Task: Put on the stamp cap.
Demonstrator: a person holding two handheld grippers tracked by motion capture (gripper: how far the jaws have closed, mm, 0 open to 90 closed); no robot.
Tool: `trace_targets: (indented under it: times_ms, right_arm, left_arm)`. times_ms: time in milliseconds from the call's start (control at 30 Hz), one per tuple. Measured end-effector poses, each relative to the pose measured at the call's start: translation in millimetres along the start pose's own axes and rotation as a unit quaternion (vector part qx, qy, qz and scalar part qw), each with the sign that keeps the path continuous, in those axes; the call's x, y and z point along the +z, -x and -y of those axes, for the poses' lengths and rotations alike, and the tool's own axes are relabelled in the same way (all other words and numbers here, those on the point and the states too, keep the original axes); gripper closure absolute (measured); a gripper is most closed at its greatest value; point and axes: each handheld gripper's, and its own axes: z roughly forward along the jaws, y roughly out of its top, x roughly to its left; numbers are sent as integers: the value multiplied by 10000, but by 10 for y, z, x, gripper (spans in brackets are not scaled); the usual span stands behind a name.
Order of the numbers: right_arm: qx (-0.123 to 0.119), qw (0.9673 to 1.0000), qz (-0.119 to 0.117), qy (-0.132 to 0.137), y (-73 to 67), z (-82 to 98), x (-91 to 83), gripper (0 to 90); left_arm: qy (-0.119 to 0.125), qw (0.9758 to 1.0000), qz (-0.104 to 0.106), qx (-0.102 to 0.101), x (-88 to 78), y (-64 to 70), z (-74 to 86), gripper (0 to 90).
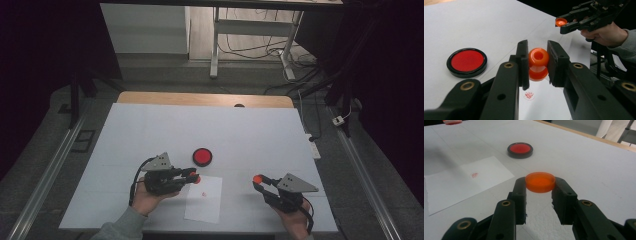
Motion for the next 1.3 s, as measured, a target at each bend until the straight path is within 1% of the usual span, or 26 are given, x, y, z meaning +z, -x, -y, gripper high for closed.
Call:
trace_targets:
  times_ms: [100, 333, 467, 600, 667, 833, 900, 1100, 1133, 1167, 1300]
  right_arm:
    - [19, 10000, -47, -1, -19, -9, 16, 648]
    - [-36, 9999, -122, -3, -68, -33, 63, 648]
    - [-26, 9998, -184, -2, -102, -44, 90, 647]
    - [-95, 9998, -182, -24, -149, -60, 128, 647]
    - [-117, 9996, -256, 6, -172, -73, 155, 647]
    - [-166, 9991, -389, -43, -236, -88, 237, 647]
    - [-215, 9989, -421, -62, -261, -93, 264, 647]
    - [-222, 9986, -484, -66, -318, -113, 324, 647]
    - [-251, 9986, -457, -97, -327, -118, 329, 647]
    - [-256, 9983, -507, -90, -335, -119, 340, 647]
    - [-280, 9980, -553, -96, -371, -127, 368, 647]
  left_arm:
    - [8, 10000, 11, -17, 3, 1, 0, 731]
    - [43, 10000, 10, -13, -7, 3, -6, 731]
    - [54, 10000, 26, -32, -4, 8, -11, 731]
    - [64, 10000, 47, -4, -12, 18, -22, 731]
    - [58, 10000, 41, -20, -7, 14, -21, 731]
    - [69, 10000, 31, -22, -4, 20, -26, 731]
    - [71, 10000, 38, -23, -2, 20, -27, 731]
    - [81, 10000, 55, -12, -7, 22, -28, 731]
    - [88, 9999, 56, -13, -8, 23, -30, 731]
    - [91, 9999, 56, -13, -6, 25, -32, 731]
    - [87, 9999, 68, 1, 6, 32, -38, 731]
